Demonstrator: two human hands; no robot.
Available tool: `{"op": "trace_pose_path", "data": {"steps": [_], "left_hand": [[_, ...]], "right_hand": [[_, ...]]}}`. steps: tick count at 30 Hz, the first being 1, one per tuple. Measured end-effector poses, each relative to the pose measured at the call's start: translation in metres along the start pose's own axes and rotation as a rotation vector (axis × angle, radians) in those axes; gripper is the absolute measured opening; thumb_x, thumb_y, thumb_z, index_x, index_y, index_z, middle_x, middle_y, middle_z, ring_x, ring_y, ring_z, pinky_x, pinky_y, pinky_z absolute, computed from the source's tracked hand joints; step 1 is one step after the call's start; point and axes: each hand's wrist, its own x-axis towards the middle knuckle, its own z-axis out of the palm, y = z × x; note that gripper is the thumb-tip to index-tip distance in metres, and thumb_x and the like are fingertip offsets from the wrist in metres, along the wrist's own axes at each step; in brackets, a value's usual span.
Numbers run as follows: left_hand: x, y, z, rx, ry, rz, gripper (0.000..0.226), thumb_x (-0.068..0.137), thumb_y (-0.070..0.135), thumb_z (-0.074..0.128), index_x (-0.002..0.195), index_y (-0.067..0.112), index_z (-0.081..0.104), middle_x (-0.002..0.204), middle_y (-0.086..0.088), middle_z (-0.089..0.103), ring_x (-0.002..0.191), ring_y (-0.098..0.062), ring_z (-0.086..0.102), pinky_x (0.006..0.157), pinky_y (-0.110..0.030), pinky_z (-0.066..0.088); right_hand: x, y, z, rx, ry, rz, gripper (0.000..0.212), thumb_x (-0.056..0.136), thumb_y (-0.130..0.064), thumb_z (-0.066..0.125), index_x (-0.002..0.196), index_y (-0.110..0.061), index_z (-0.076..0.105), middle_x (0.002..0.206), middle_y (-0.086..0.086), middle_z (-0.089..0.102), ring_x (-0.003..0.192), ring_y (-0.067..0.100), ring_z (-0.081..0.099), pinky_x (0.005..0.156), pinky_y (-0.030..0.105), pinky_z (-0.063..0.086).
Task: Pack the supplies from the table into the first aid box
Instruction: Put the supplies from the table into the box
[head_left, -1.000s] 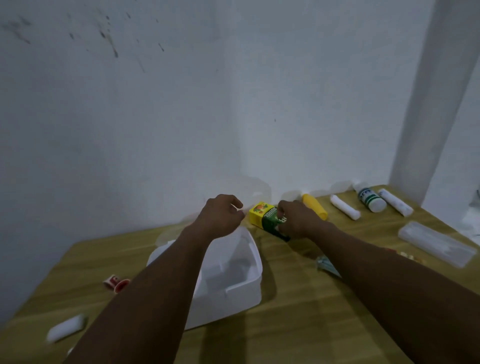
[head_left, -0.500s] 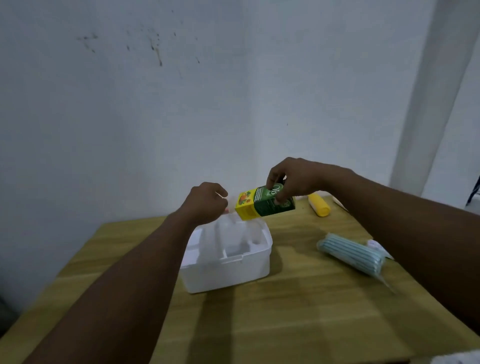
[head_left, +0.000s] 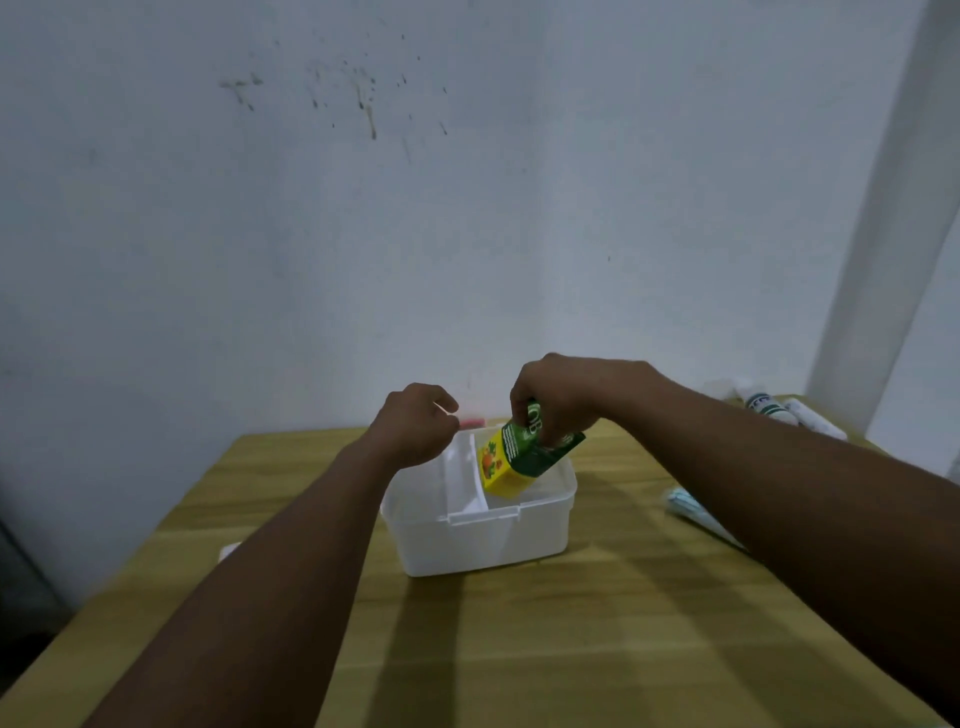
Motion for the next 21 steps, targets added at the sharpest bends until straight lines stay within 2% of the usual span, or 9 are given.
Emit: {"op": "trace_pose_path", "data": {"steps": [3, 7, 13, 16, 17, 19, 20, 21], "left_hand": [[0.0, -0.003, 0.005, -0.002, -0.003, 0.02, 0.03, 0.088, 0.019, 0.058, 0.116, 0.018, 0.07, 0.113, -0.003, 0.07, 0.098, -0.017, 0.06, 0.079, -0.024, 0.042], [0.0, -0.007, 0.008, -0.008, -0.009, 0.029, 0.032, 0.09, 0.019, 0.058, 0.119, 0.016, 0.069, 0.116, -0.005, 0.069, 0.098, -0.017, 0.06, 0.082, -0.025, 0.043], [0.002, -0.018, 0.011, -0.005, -0.015, 0.018, 0.032, 0.09, 0.02, 0.058, 0.12, 0.017, 0.068, 0.116, -0.003, 0.069, 0.096, -0.016, 0.061, 0.081, -0.026, 0.044], [0.003, -0.02, 0.011, -0.008, -0.002, 0.026, 0.031, 0.09, 0.021, 0.056, 0.119, 0.017, 0.069, 0.112, -0.002, 0.07, 0.095, -0.014, 0.06, 0.08, -0.024, 0.043], [0.003, -0.021, 0.012, -0.009, -0.001, 0.025, 0.031, 0.091, 0.021, 0.056, 0.118, 0.017, 0.069, 0.111, -0.002, 0.07, 0.094, -0.014, 0.06, 0.078, -0.023, 0.042], [0.003, -0.022, 0.012, -0.01, 0.004, 0.023, 0.029, 0.09, 0.021, 0.056, 0.116, 0.018, 0.07, 0.11, -0.002, 0.07, 0.093, -0.014, 0.06, 0.075, -0.021, 0.041], [0.004, -0.023, 0.013, -0.011, 0.008, 0.025, 0.029, 0.09, 0.02, 0.056, 0.115, 0.019, 0.07, 0.109, -0.001, 0.07, 0.094, -0.014, 0.06, 0.076, -0.022, 0.041], [0.004, -0.023, 0.013, -0.011, 0.008, 0.026, 0.029, 0.089, 0.02, 0.056, 0.115, 0.019, 0.07, 0.109, 0.0, 0.07, 0.095, -0.015, 0.061, 0.077, -0.023, 0.041]], "right_hand": [[0.013, -0.005, 0.028, 0.063, -0.034, 0.008, 0.039, 0.078, -0.019, 0.078, 0.116, -0.024, 0.07, 0.118, 0.003, 0.061, 0.095, 0.02, 0.059, 0.055, 0.022, 0.041], [0.025, -0.012, 0.055, 0.182, 0.007, 0.006, 0.038, 0.078, -0.017, 0.078, 0.114, -0.025, 0.069, 0.121, 0.004, 0.06, 0.099, 0.02, 0.054, 0.072, 0.028, 0.046], [0.031, -0.021, 0.075, 0.267, -0.002, 0.062, 0.042, 0.079, -0.016, 0.078, 0.119, -0.021, 0.066, 0.124, 0.006, 0.057, 0.107, 0.024, 0.057, 0.08, 0.032, 0.05], [0.031, -0.025, 0.075, 0.389, 0.106, 0.152, 0.027, 0.086, -0.016, 0.067, 0.112, -0.011, 0.069, 0.116, 0.008, 0.064, 0.1, 0.024, 0.062, 0.079, 0.033, 0.053], [0.03, -0.026, 0.072, 0.467, 0.125, 0.214, 0.022, 0.088, -0.017, 0.061, 0.105, -0.006, 0.068, 0.107, 0.011, 0.067, 0.094, 0.025, 0.064, 0.075, 0.033, 0.054], [0.03, -0.03, 0.066, 0.658, 0.103, 0.352, 0.019, 0.09, -0.016, 0.052, 0.094, 0.0, 0.061, 0.09, 0.013, 0.064, 0.08, 0.028, 0.063, 0.059, 0.029, 0.05], [0.03, -0.033, 0.061, 0.746, 0.076, 0.409, 0.019, 0.092, -0.016, 0.049, 0.096, 0.0, 0.058, 0.092, 0.014, 0.06, 0.079, 0.031, 0.062, 0.055, 0.027, 0.049], [0.029, -0.035, 0.055, 0.804, 0.048, 0.446, 0.022, 0.093, -0.017, 0.047, 0.104, 0.0, 0.056, 0.101, 0.016, 0.059, 0.085, 0.034, 0.062, 0.059, 0.029, 0.051]]}}
